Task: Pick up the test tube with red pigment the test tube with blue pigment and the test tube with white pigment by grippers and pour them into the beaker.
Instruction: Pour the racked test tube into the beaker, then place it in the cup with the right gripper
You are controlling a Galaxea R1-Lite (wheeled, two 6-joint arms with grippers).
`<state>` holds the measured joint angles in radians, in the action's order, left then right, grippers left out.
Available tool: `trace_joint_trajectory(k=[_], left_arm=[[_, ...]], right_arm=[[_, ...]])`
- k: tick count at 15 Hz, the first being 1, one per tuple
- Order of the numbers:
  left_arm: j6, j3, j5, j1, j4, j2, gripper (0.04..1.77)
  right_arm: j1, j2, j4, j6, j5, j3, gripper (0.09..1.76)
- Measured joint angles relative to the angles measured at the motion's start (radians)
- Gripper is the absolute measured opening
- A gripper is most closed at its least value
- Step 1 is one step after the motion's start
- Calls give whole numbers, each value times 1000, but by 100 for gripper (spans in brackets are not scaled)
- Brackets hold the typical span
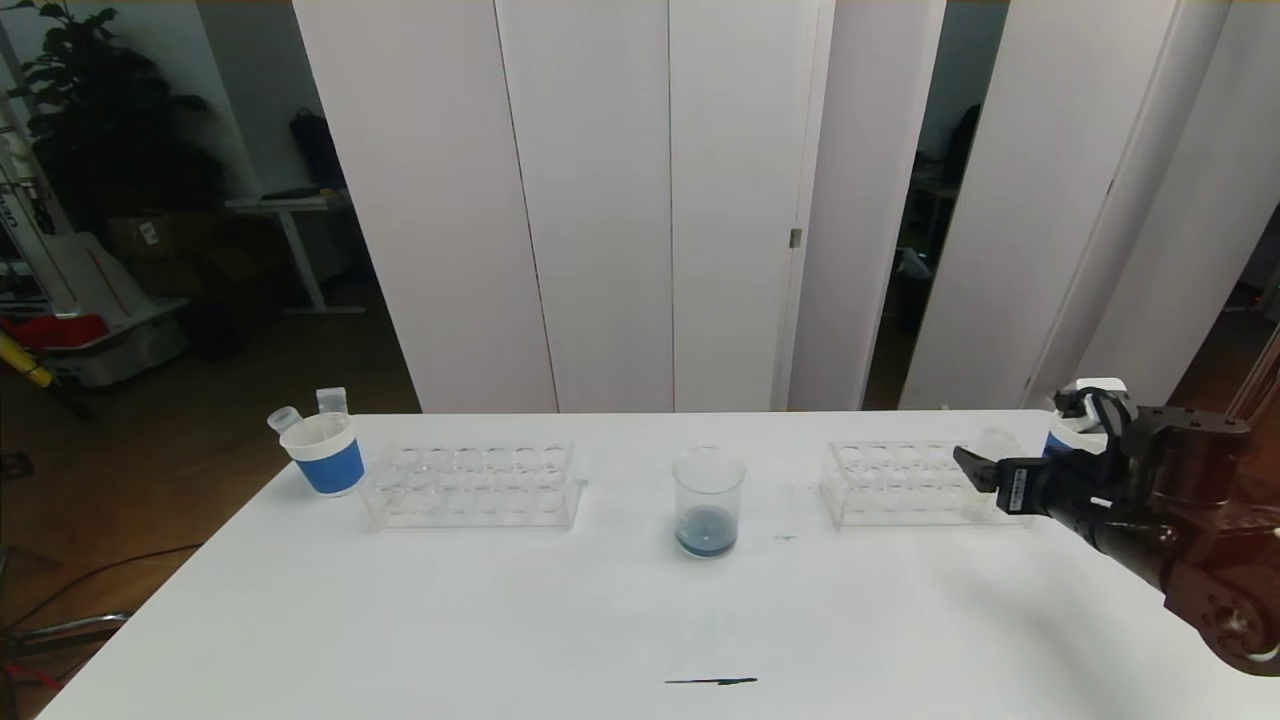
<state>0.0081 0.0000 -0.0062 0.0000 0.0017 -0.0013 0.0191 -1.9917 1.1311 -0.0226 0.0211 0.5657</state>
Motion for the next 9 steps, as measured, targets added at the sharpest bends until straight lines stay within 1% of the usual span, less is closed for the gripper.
trace_joint_trajectory(k=[5,9], left_arm=[[0,0,0,0,0,0,175],[0,0,0,0,0,0,175]], right_arm=[[0,-74,76,44,1,31,175],[5,-134,78,51,1,74,175]])
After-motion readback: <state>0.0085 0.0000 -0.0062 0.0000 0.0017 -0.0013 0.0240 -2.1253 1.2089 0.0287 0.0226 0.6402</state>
